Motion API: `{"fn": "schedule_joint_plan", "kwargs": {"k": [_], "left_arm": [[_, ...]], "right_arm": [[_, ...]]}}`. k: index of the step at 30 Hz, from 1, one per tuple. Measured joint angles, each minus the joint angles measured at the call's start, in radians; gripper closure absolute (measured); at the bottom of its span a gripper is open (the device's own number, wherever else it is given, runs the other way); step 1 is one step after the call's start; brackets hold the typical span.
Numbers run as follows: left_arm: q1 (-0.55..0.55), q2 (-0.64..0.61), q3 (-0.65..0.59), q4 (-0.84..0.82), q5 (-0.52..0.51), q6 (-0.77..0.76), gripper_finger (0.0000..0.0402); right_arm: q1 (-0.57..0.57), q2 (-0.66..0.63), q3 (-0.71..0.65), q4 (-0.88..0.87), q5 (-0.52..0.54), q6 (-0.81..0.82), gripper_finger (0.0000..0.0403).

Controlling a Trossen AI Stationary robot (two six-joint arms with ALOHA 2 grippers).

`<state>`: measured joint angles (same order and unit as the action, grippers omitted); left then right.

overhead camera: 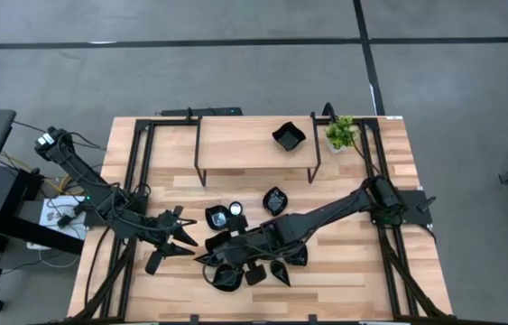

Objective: Pick & Place Mini shaped plates
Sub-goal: Stack the black distorted square plate on the black distorted square plate on the shelf

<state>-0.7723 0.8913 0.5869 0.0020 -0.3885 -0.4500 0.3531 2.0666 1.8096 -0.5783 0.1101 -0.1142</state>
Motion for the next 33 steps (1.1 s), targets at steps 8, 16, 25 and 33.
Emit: {"fn": "schedule_joint_plan", "kwargs": {"k": [8, 16, 25, 33], "left_arm": [[0.0, 0.0, 0.0, 0.0, 0.0, 0.0, 0.0289], [0.0, 0.0, 0.0, 0.007, 0.0, 0.0, 0.0289], [0.0, 0.0, 0.0, 0.014, 0.0, 0.0, 0.0289], [0.0, 0.0, 0.0, 0.021, 0.0, 0.0, 0.0289]], "right_arm": [[0.0, 0.0, 0.114, -0.206, 0.0, -0.001, 0.0397], [0.0, 0.0, 0.209, -0.377, 0.0, -0.001, 0.0397], [-0.008, 0.0, 0.325, -0.571, 0.0, -0.073, 0.0397], [-0.061, -0.001, 0.442, -0.814, 0.003, -0.144, 0.0397]]}}
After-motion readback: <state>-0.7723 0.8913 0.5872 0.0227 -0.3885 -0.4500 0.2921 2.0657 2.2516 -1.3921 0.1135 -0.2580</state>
